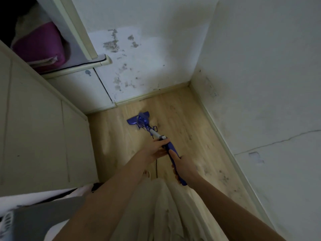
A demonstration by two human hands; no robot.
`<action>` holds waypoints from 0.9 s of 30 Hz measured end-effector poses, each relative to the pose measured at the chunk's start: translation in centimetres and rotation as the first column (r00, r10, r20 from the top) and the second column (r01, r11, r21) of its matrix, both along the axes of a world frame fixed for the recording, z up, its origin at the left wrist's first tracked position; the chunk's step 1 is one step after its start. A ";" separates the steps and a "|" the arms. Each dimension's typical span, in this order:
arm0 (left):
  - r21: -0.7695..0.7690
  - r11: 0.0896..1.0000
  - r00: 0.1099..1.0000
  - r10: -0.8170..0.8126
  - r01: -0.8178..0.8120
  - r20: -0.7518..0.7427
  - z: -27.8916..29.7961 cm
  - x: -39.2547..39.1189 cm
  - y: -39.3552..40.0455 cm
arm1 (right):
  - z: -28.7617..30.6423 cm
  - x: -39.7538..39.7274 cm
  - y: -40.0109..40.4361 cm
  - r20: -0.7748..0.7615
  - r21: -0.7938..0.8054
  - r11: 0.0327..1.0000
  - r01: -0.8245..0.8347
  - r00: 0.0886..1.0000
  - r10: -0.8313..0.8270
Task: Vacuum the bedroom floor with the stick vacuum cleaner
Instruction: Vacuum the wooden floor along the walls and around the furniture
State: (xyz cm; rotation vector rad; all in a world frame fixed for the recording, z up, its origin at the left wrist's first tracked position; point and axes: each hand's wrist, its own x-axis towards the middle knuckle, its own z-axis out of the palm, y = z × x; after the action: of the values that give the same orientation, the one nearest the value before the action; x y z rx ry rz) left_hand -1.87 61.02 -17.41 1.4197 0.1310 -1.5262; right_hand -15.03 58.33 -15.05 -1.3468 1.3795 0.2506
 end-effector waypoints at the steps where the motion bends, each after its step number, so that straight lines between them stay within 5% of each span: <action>1: 0.002 1.000 1.000 -0.011 0.011 0.006 0.2 -1.0 0.2 | 0.2 -0.9 0.4 0.004 0.002 1.000 0.011 1.000 -0.011; 12: 0.003 0.999 0.998 0.052 -0.052 -0.019 1.5 -7.9 -2.6 | 1.9 -7.3 -2.5 -0.009 0.006 1.000 0.004 1.000 -0.004; 27: 0.071 0.994 0.996 0.084 -0.084 -0.001 0.8 2.0 -9.3 | 1.5 3.0 -9.0 -0.009 0.048 0.999 -0.012 1.000 0.013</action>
State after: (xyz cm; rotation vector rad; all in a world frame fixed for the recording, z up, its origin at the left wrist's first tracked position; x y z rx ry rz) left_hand 0.17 51.69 -16.60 1.4490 0.2468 -1.4681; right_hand -12.03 49.31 -13.52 -1.3162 1.3649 0.2965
